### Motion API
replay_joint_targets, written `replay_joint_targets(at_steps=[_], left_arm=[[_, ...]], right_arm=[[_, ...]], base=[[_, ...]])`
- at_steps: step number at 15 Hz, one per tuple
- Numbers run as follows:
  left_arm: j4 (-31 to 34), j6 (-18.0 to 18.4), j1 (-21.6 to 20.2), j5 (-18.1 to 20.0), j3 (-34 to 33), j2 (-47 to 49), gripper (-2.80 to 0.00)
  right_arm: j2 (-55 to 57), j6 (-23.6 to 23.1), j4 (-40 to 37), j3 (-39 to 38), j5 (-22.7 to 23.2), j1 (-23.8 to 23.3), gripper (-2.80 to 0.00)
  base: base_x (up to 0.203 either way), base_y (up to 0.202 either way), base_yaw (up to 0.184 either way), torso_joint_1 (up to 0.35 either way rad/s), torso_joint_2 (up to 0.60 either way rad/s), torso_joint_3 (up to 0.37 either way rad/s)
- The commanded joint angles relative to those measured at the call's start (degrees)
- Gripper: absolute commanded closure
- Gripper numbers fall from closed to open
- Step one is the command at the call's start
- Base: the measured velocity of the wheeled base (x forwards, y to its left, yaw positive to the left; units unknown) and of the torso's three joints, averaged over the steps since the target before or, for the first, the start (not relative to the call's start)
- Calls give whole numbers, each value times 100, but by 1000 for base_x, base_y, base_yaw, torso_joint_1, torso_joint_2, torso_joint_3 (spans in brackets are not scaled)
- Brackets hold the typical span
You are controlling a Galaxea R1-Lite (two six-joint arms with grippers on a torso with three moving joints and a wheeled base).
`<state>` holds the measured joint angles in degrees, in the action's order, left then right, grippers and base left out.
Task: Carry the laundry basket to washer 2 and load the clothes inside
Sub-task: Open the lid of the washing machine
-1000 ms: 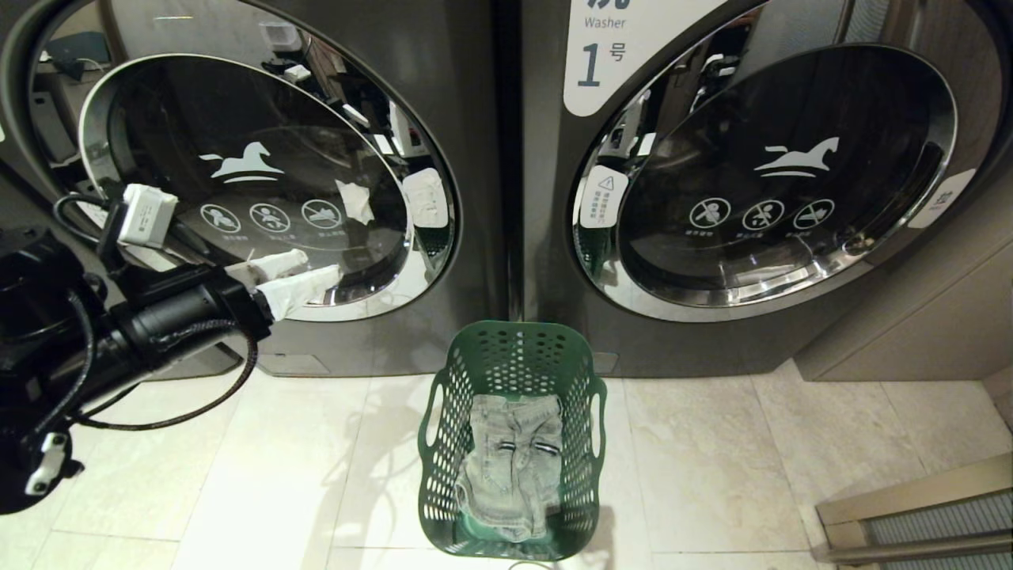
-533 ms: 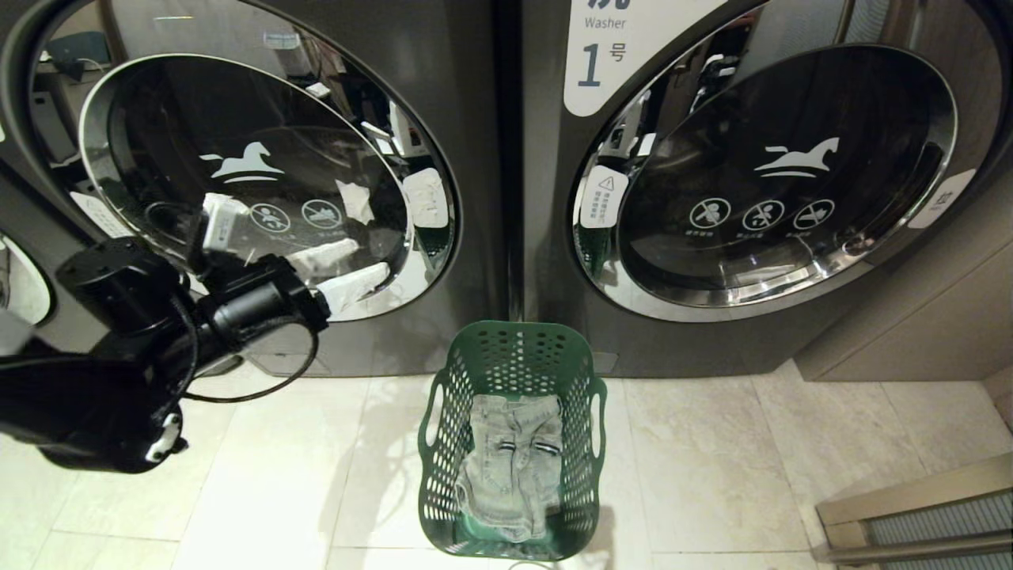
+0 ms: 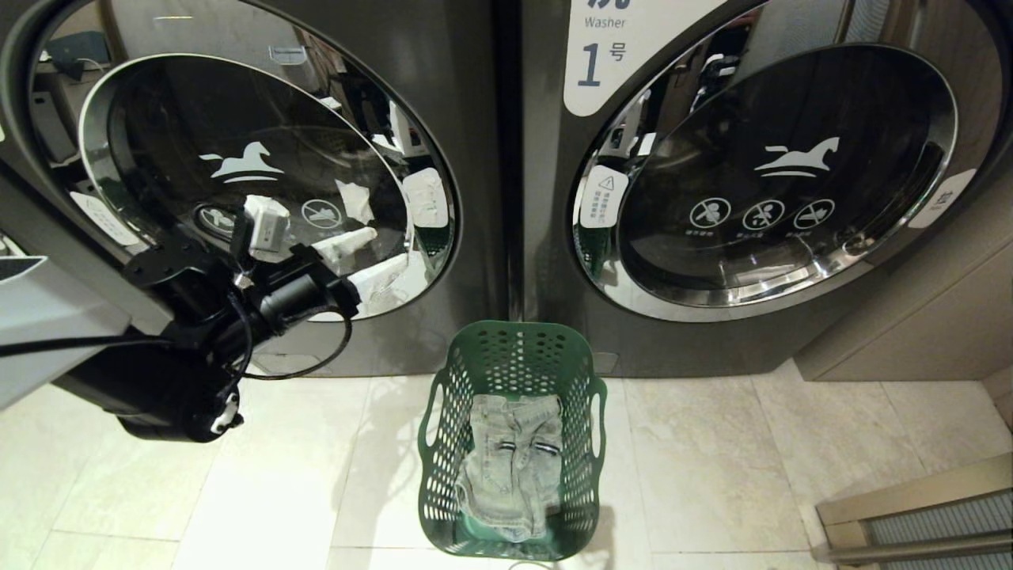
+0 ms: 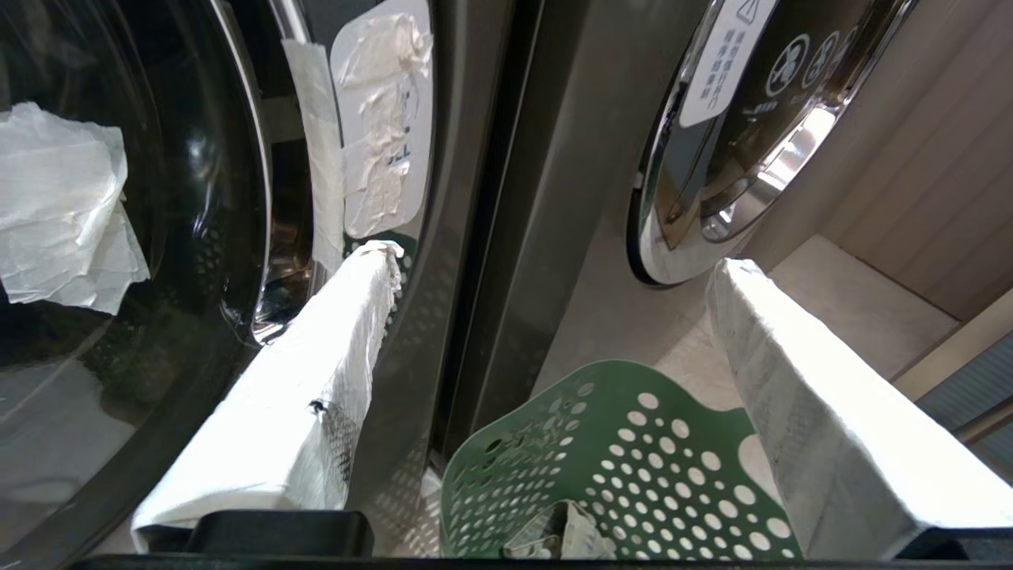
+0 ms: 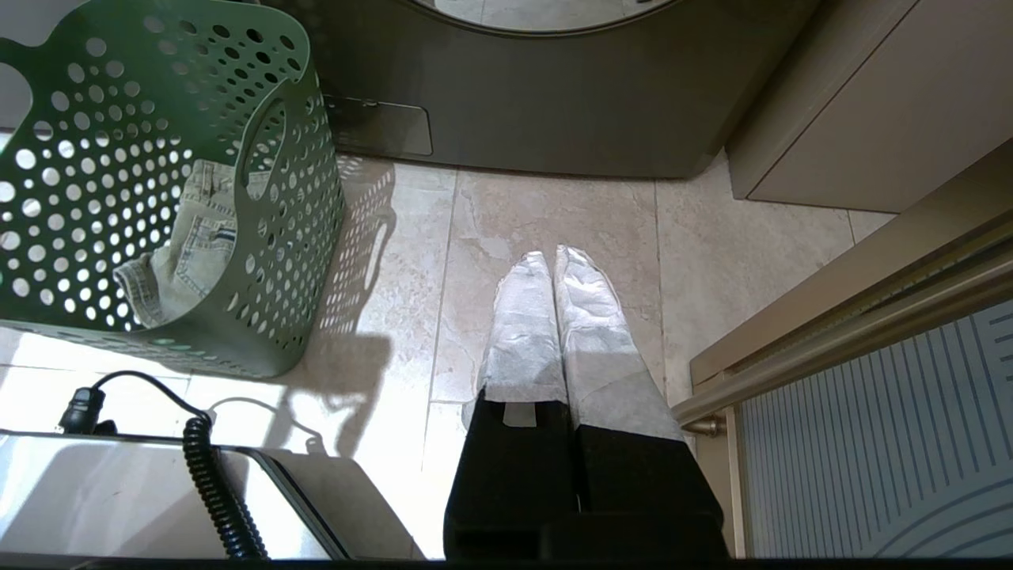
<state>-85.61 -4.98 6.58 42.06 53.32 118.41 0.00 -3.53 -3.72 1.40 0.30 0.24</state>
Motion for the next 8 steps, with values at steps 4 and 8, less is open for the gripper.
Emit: replay_joint_targets(at_steps=[4, 8], left_arm=[[319, 231, 22, -211, 771, 416, -280], [936, 311, 134, -298, 1634, 673, -280]], right_arm=[[4, -5, 3, -5, 5, 2, 0], [1, -6, -1, 0, 5, 1, 0]], base=[[0, 0, 0, 0, 0, 0], [0, 0, 0, 0, 0, 0]])
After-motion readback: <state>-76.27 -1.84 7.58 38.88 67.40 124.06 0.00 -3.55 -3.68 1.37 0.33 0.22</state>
